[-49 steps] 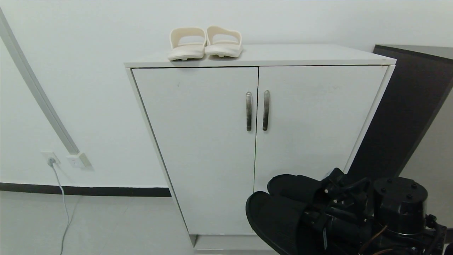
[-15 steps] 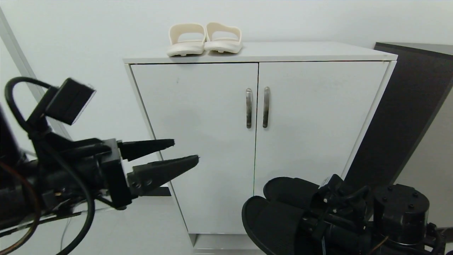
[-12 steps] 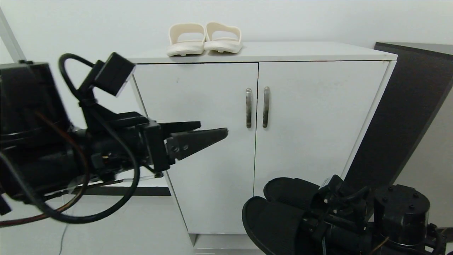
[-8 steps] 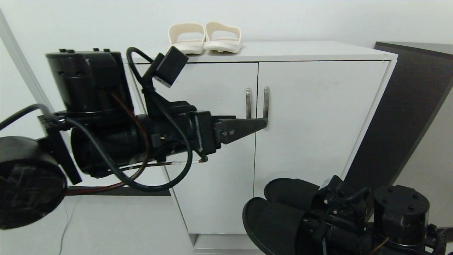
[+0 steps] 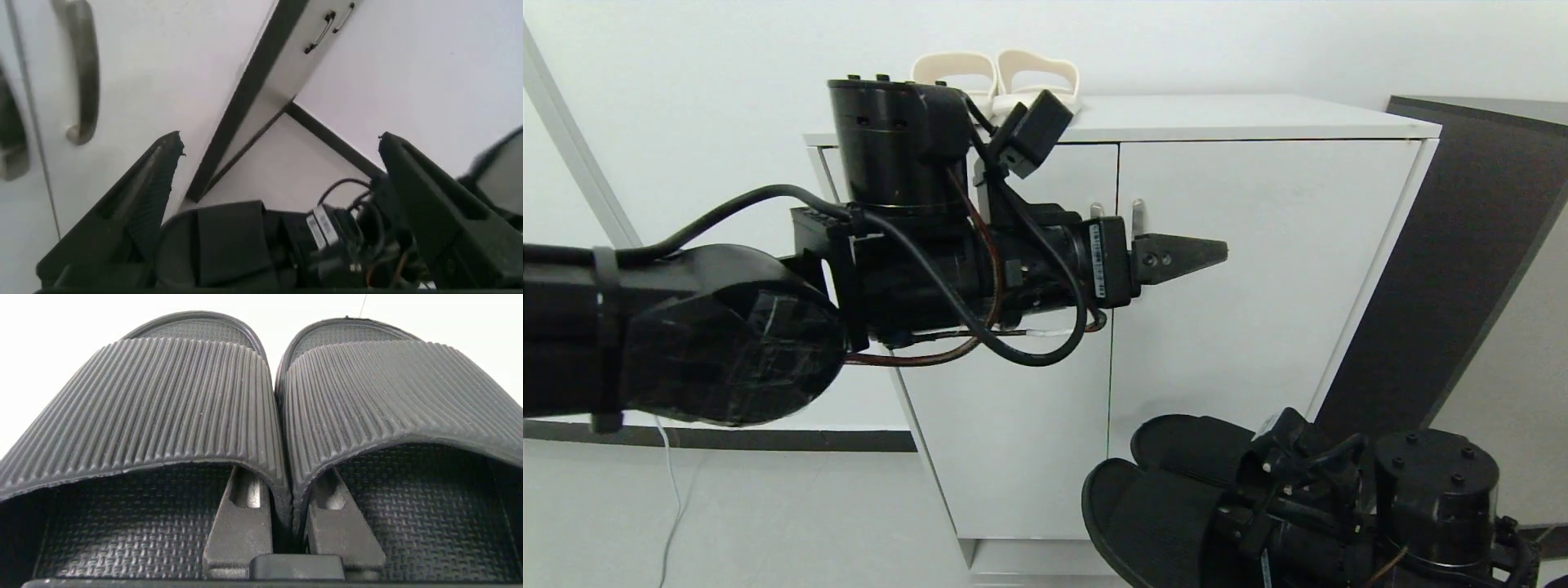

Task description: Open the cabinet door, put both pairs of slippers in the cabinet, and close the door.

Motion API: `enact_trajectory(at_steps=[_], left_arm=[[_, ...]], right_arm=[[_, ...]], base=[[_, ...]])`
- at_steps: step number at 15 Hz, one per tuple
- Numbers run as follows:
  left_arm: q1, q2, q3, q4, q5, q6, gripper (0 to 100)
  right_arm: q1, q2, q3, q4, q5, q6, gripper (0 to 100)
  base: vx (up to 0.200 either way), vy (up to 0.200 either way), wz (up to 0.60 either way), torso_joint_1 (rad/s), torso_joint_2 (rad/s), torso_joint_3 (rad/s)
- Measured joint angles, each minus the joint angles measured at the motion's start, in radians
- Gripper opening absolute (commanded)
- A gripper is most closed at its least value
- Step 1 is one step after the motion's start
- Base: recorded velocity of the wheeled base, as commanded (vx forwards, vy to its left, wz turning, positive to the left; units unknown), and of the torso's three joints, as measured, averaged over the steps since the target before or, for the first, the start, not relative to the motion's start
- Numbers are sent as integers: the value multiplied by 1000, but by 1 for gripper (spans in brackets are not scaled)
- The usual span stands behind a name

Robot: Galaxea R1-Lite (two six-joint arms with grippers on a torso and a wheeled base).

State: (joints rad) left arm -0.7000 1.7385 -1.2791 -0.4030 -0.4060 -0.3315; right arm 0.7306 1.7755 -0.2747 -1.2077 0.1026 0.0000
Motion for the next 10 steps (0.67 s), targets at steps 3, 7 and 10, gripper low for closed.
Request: enact_trajectory(at_steps=[3, 7, 10], left_arm=[[-6, 49, -85, 60, 102, 6, 100], [3, 95, -126, 69, 204, 5, 100], [11, 128, -160, 68, 214, 5, 100]], right_arm=[[-1, 6, -1, -1, -1, 0, 0], [-1, 9, -2, 0, -1, 0, 0], [-1, 10, -2, 1, 0, 0, 0]], base=[[0, 0, 0, 0, 0, 0], [0, 0, 0, 0, 0, 0], [0, 0, 0, 0, 0, 0]])
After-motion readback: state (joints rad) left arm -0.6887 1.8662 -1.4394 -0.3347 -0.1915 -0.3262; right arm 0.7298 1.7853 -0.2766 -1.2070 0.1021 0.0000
